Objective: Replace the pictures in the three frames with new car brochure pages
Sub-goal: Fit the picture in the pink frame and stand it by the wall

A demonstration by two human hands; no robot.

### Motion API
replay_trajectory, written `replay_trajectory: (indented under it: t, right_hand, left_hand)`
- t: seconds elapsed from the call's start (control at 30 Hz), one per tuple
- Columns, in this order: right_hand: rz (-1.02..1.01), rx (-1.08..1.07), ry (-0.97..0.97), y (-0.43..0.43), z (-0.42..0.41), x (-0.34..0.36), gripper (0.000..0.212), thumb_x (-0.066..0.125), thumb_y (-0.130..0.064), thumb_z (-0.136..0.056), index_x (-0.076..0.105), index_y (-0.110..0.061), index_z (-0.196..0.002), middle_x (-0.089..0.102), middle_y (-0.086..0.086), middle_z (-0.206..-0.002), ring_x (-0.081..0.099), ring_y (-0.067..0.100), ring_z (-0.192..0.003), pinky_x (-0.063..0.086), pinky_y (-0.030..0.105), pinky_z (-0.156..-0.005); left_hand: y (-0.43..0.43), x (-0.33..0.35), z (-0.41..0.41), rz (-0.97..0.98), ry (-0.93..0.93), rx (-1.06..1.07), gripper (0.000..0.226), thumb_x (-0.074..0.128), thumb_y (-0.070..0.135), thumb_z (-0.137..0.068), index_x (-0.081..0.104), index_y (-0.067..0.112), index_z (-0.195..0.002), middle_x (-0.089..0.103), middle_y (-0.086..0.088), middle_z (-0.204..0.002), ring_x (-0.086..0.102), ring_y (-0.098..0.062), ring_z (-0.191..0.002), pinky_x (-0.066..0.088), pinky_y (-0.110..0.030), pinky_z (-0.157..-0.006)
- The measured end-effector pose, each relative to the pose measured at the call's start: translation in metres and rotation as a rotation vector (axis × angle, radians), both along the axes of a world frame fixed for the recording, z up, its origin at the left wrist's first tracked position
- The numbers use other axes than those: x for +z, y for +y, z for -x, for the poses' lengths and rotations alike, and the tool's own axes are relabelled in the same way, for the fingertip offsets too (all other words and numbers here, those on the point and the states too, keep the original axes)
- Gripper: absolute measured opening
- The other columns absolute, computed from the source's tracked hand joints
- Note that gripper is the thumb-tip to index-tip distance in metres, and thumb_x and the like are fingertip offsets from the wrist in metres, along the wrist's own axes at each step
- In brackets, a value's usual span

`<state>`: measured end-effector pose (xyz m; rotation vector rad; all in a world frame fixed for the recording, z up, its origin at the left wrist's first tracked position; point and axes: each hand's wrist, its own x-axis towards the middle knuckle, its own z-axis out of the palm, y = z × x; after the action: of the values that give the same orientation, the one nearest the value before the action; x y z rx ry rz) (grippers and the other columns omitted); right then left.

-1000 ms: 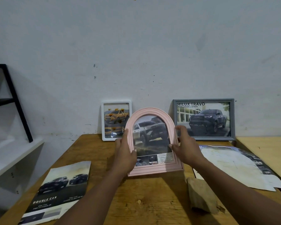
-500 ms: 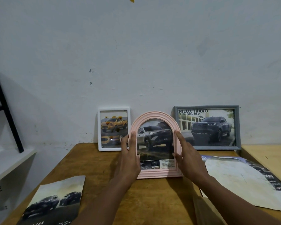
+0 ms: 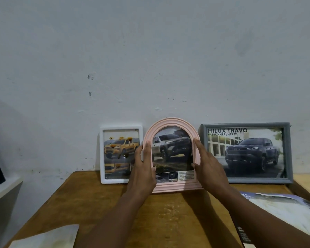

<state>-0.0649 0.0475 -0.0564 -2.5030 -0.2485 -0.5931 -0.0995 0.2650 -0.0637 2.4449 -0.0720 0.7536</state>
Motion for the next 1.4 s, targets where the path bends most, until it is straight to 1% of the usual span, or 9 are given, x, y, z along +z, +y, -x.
replay_trajectory:
  t: [0.1, 0.2, 0.37, 0.47, 0.57, 0.73, 0.9, 1.03, 1.4]
  right_hand:
    - [0.037, -0.048, 0.009, 0.003, -0.013, -0.006, 0.095, 0.064, -0.028, -0.094, -0.01, -0.046, -0.151, 0.052, 0.012, -0.136, 0.058, 0.028, -0.114, 0.056, 0.044, -0.087]
    - [0.063, -0.091, 0.028, 0.005, -0.019, -0.011, 0.09, 0.06, -0.026, -0.096, -0.009, -0.041, -0.153, 0.054, 0.012, -0.13, 0.057, 0.026, -0.109, 0.056, 0.041, -0.085]
    - [0.026, -0.105, 0.01, 0.009, -0.015, -0.014, 0.076, 0.056, -0.026, -0.098, 0.005, -0.035, -0.154, 0.052, 0.011, -0.127, 0.055, 0.023, -0.105, 0.054, 0.039, -0.082]
    - [0.024, -0.093, 0.021, 0.011, -0.008, -0.012, 0.075, 0.057, -0.029, -0.097, 0.009, -0.033, -0.153, 0.047, 0.01, -0.134, 0.053, 0.024, -0.112, 0.056, 0.042, -0.085]
    - [0.039, -0.081, 0.026, 0.011, -0.001, -0.005, 0.068, 0.06, -0.031, -0.094, 0.021, -0.029, -0.149, 0.044, 0.009, -0.138, 0.051, 0.025, -0.118, 0.055, 0.041, -0.087]
    - [0.056, -0.065, 0.026, 0.008, 0.018, 0.023, 0.052, 0.06, -0.03, -0.094, 0.039, -0.025, -0.142, 0.045, 0.008, -0.141, 0.05, 0.025, -0.121, 0.05, 0.038, -0.09]
    - [0.069, 0.062, 0.075, 0.011, 0.048, 0.065, 0.05, 0.063, -0.027, -0.092, 0.043, -0.027, -0.138, 0.048, 0.005, -0.138, 0.054, 0.023, -0.116, 0.049, 0.036, -0.092]
    - [0.111, 0.169, 0.074, 0.02, 0.071, 0.093, 0.045, 0.063, -0.025, -0.09, 0.049, -0.023, -0.134, 0.053, 0.006, -0.13, 0.055, 0.02, -0.109, 0.051, 0.037, -0.092]
    - [0.062, 0.312, 0.092, 0.082, 0.092, 0.107, 0.051, 0.067, -0.019, -0.089, 0.05, -0.021, -0.137, 0.061, 0.006, -0.13, 0.065, 0.018, -0.099, 0.058, 0.036, -0.085]
  left_hand:
    - [-0.003, -0.005, -0.014, -0.026, 0.008, 0.001, 0.096, 0.058, 0.012, -0.101, -0.013, 0.036, -0.161, -0.006, 0.008, -0.165, 0.037, -0.016, -0.138, 0.036, -0.016, -0.089]
    - [-0.006, -0.011, -0.022, -0.065, 0.011, 0.016, 0.091, 0.057, 0.013, -0.102, -0.009, 0.033, -0.162, -0.006, 0.006, -0.167, 0.043, -0.016, -0.134, 0.041, -0.016, -0.086]
    - [-0.008, -0.018, -0.021, -0.143, 0.054, 0.064, 0.087, 0.052, 0.019, -0.103, -0.011, 0.027, -0.163, -0.036, 0.01, -0.163, 0.05, -0.015, -0.13, 0.05, -0.016, -0.075]
    - [-0.01, -0.017, -0.013, -0.179, 0.076, 0.065, 0.084, 0.051, 0.025, -0.103, -0.009, 0.026, -0.163, -0.041, 0.012, -0.16, 0.042, -0.019, -0.14, 0.057, -0.023, -0.082]
    - [-0.012, -0.01, 0.0, -0.209, 0.097, 0.045, 0.085, 0.054, 0.027, -0.102, -0.005, 0.03, -0.163, -0.036, 0.011, -0.163, 0.025, -0.019, -0.15, 0.054, -0.025, -0.095]
    - [-0.003, 0.015, 0.017, -0.294, 0.241, 0.065, 0.092, 0.059, 0.034, -0.1, -0.01, 0.034, -0.161, -0.024, 0.002, -0.168, 0.019, -0.028, -0.152, 0.043, -0.041, -0.111]
    - [0.009, 0.051, 0.04, -0.365, 0.352, 0.071, 0.093, 0.059, 0.042, -0.099, -0.009, 0.034, -0.161, -0.013, -0.004, -0.171, 0.017, -0.037, -0.154, 0.036, -0.054, -0.115]
    - [0.018, 0.077, 0.062, -0.375, 0.386, 0.057, 0.095, 0.062, 0.043, -0.097, -0.008, 0.038, -0.161, -0.01, -0.002, -0.171, 0.004, -0.039, -0.156, 0.029, -0.062, -0.117]
    - [0.07, 0.094, 0.101, -0.345, 0.4, 0.118, 0.089, 0.058, 0.044, -0.098, -0.004, 0.038, -0.162, -0.004, -0.002, -0.172, 0.017, -0.037, -0.153, 0.036, -0.055, -0.115]
